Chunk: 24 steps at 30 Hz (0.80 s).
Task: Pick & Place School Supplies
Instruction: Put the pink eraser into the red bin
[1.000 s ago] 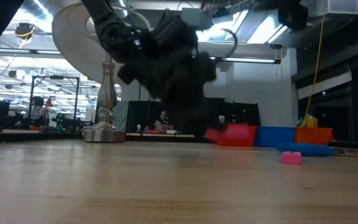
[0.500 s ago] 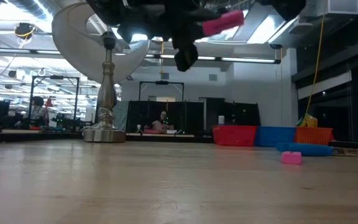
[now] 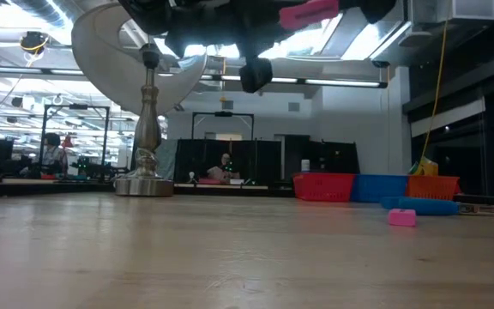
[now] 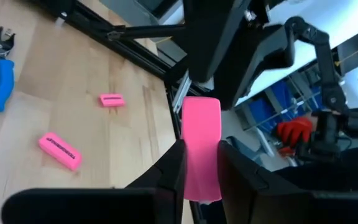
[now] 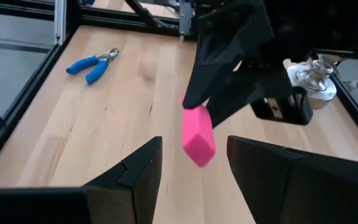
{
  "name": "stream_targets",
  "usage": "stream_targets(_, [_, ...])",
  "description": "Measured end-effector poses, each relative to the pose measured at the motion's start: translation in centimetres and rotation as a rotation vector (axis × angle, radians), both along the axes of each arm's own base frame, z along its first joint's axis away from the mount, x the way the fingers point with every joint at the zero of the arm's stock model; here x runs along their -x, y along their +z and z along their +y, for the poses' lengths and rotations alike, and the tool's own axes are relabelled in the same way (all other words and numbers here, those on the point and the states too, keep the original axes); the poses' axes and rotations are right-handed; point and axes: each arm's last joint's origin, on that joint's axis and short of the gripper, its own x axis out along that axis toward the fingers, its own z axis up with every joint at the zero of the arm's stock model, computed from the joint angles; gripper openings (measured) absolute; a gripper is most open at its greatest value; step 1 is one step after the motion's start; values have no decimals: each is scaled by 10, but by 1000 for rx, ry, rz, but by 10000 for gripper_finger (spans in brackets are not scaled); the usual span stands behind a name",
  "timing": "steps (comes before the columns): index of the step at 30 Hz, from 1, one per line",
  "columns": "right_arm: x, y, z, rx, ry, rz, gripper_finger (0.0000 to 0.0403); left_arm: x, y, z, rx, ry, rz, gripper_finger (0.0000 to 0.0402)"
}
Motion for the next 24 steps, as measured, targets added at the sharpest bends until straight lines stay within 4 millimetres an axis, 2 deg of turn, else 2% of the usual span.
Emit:
stream_targets(11, [-14, -7, 1, 56, -13, -27, 179, -1, 3, 0, 33, 14, -8, 63])
stream_targets(15, [-19, -8, -1, 71, -14, -33, 131, -1, 3, 1, 35, 24, -12, 65])
stream_targets(19, [-20, -9, -2, 77, 9, -27, 39, -1, 3, 3, 44, 24, -2, 66])
stream_targets(24, [-20, -2, -3, 67, -13, -39, 33, 0, 4, 2, 50, -14, -5, 84])
